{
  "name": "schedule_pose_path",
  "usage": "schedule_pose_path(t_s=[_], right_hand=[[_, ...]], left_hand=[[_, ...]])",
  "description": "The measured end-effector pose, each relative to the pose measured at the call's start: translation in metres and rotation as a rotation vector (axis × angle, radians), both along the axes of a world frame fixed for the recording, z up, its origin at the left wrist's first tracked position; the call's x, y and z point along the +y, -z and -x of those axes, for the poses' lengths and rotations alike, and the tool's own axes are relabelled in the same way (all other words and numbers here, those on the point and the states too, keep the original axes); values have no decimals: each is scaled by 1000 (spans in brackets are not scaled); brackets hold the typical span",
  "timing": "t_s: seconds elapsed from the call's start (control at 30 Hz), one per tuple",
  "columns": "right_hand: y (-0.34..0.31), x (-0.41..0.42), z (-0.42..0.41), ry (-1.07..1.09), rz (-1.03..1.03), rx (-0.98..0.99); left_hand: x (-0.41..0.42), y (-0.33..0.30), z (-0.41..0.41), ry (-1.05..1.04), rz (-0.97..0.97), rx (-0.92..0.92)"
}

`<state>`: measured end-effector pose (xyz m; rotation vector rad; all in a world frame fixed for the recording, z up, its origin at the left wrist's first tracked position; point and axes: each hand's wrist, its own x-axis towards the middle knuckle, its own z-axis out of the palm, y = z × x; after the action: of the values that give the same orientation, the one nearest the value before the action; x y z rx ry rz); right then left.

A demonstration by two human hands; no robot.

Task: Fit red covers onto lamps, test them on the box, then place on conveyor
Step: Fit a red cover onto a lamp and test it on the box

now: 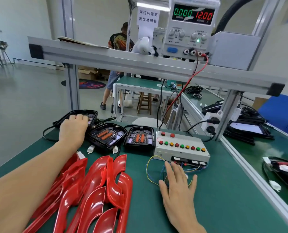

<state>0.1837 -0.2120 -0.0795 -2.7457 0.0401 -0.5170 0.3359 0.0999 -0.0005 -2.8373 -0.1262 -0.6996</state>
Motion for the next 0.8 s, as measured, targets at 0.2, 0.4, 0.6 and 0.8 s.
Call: schedule_pose_path(t_s=[0.2, 0.4, 0.6, 0.8], right_hand=[[0, 1, 2, -5, -33, -27], [1, 0, 1, -7, -9, -37], [1, 1, 1, -3, -8, -52], [0, 1, 0, -1, -54, -66]], left_hand=[[12, 1, -1, 48, -20, -67], [21, 1, -4, 191, -71, -197], [27, -6, 0, 366, -95, -296], [-2, -36, 20, 484, -29, -446]])
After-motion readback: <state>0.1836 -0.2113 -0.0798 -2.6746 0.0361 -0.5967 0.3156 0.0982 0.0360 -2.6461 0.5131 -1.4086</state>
